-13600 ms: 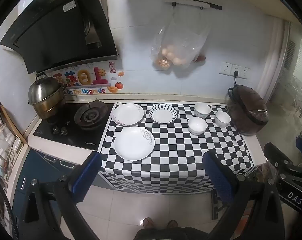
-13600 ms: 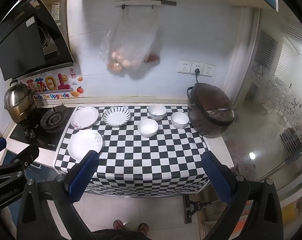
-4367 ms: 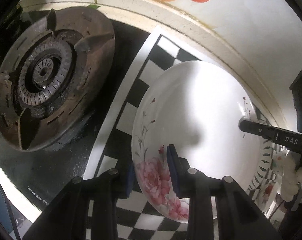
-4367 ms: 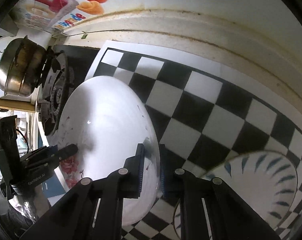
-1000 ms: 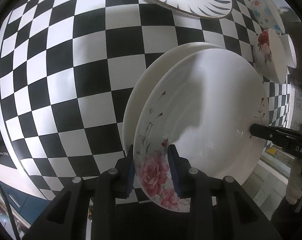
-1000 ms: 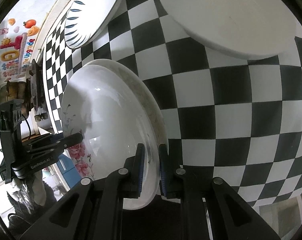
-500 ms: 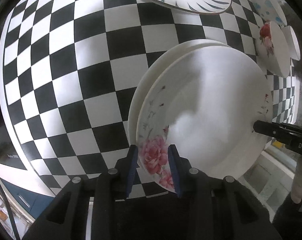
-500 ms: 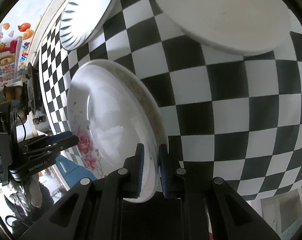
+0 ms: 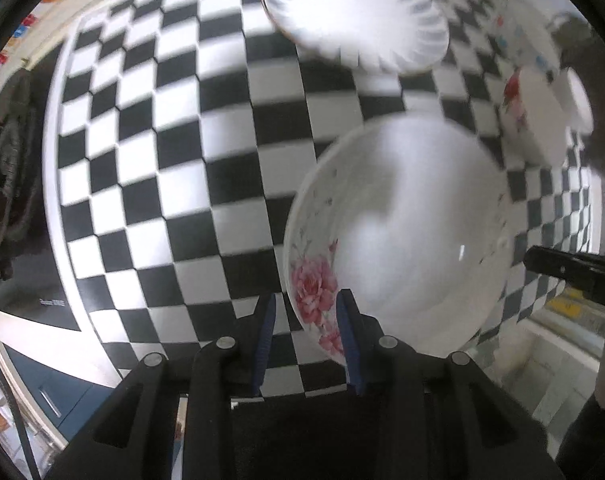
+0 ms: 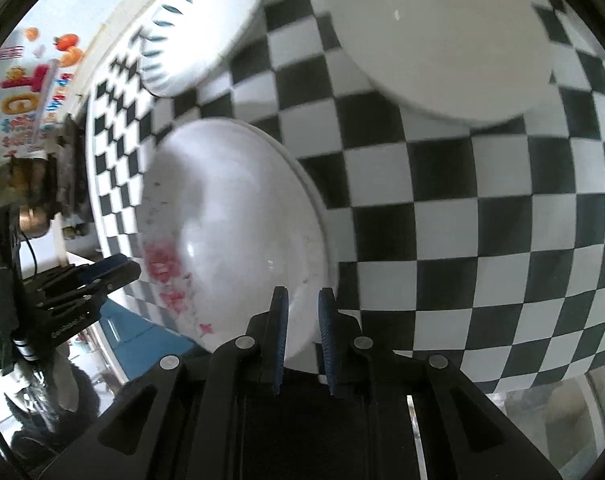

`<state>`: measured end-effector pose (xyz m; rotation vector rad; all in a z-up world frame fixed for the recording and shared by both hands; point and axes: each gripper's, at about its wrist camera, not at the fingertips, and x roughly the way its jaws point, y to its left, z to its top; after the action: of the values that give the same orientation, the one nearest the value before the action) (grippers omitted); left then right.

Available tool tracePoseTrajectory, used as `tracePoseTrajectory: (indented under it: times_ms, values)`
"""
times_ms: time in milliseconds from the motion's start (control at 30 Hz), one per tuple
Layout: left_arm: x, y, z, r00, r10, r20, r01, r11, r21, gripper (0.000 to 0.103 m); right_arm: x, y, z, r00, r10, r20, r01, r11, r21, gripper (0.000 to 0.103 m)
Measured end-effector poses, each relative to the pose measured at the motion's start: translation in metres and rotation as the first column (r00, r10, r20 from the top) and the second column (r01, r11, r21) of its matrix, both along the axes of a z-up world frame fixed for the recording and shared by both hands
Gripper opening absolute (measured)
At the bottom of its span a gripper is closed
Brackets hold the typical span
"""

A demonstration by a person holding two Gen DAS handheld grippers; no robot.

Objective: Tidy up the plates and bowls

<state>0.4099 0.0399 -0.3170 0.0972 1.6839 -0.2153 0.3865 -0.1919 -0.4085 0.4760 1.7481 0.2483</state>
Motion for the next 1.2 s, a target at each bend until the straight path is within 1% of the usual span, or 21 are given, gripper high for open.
tracePoseTrajectory:
  times_ms: [33,100,133,167,200,233,267,333,400,467,533,600,700,833,900,1000,1067,1100,1133,1200]
  values:
    - [0.003,0.008,0.009,1.000,0.004,0.017,-0.004,1.000,-0.009,0.029,0.003,0.000,0.009,1.000,-0.002,0.023,0.002,1.000,-0.001,0.019]
    - [0.015,0.009,0.027,0.998,0.028,0.063,-0.026,0.999,-0.038,0.029,0.012,0.002,0.026,0.998,0.001,0.066,-0.001,1.000,-0.006,0.019]
    - [0.024,0.009,0.036,0.995,0.043,0.087,-0.038,0.998,-0.055,0.029,0.022,0.003,0.040,0.995,0.005,0.101,-0.004,1.000,-0.008,0.019]
    - [0.032,0.009,0.040,0.994,0.050,0.099,-0.044,0.997,-0.066,0.029,0.030,0.004,0.049,0.992,0.007,0.125,-0.006,1.000,-0.008,0.020]
    - [0.046,0.010,0.046,0.991,0.068,0.115,-0.059,0.995,-0.078,0.029,0.038,0.005,0.056,0.990,0.007,0.143,-0.006,1.000,-0.008,0.028]
    - [0.058,0.011,0.049,0.989,0.085,0.125,-0.074,0.993,-0.090,0.030,0.049,0.005,0.063,0.987,0.004,0.160,-0.003,1.000,-0.007,0.033]
    - [0.067,0.012,0.050,0.986,0.102,0.132,-0.088,0.991,-0.106,0.030,0.062,0.005,0.070,0.984,-0.001,0.179,0.003,1.000,-0.010,0.040]
    - [0.085,0.015,0.050,0.980,0.137,0.143,-0.119,0.985,-0.128,0.030,0.088,0.003,0.081,0.976,-0.019,0.216,0.022,1.000,-0.015,0.042]
    - [0.109,0.022,0.043,0.976,0.160,0.145,-0.139,0.980,-0.140,0.030,0.111,0.003,0.083,0.972,-0.022,0.235,0.027,0.999,-0.018,0.042]
    - [0.127,0.025,0.027,0.975,0.179,0.129,-0.159,0.976,-0.151,0.030,0.138,0.004,0.077,0.970,-0.036,0.241,0.043,0.999,-0.025,0.042]
    - [0.146,0.030,0.009,0.976,0.197,0.090,-0.180,0.968,-0.173,0.030,0.162,0.002,0.064,0.973,-0.050,0.227,0.058,0.998,-0.031,0.042]
    - [0.157,0.030,-0.009,0.977,0.206,0.058,-0.193,0.964,-0.183,0.030,0.178,0.007,0.048,0.976,-0.059,0.212,0.069,0.997,-0.036,0.042]
    - [0.175,0.028,-0.034,0.978,0.207,0.023,-0.199,0.962,-0.187,0.030,0.205,0.011,0.015,0.981,-0.073,0.180,0.082,0.996,-0.039,0.042]
    - [0.192,0.024,-0.055,0.982,0.187,-0.003,-0.185,0.968,-0.171,0.030,0.228,0.015,-0.018,0.988,-0.067,0.139,0.077,0.995,-0.067,0.042]
    - [0.198,0.021,-0.062,0.985,0.171,-0.011,-0.170,0.972,-0.163,0.030,0.235,0.016,-0.033,0.990,-0.071,0.118,0.079,0.995,-0.067,0.042]
    - [0.203,0.014,-0.068,0.990,0.143,-0.015,-0.143,0.977,-0.161,0.029,0.239,0.015,-0.045,0.992,-0.073,0.105,0.080,0.995,-0.064,0.042]
    - [0.203,0.010,-0.070,0.992,0.127,-0.001,-0.126,0.979,-0.162,0.028,0.242,0.016,-0.050,0.992,-0.069,0.103,0.077,0.995,-0.066,0.042]
    - [0.203,0.008,-0.070,0.993,0.119,0.010,-0.116,0.980,-0.162,0.025,0.243,0.016,-0.052,0.992,-0.071,0.104,0.078,0.995,-0.066,0.040]
    - [0.202,0.006,-0.069,0.993,0.115,0.021,-0.110,0.978,-0.176,0.020,0.244,0.016,-0.053,0.992,-0.071,0.105,0.078,0.995,-0.062,0.038]
    - [0.198,0.004,-0.067,0.994,0.108,0.032,-0.101,0.979,-0.178,0.020,0.246,0.018,-0.059,0.993,-0.068,0.094,0.072,0.997,-0.040,0.019]
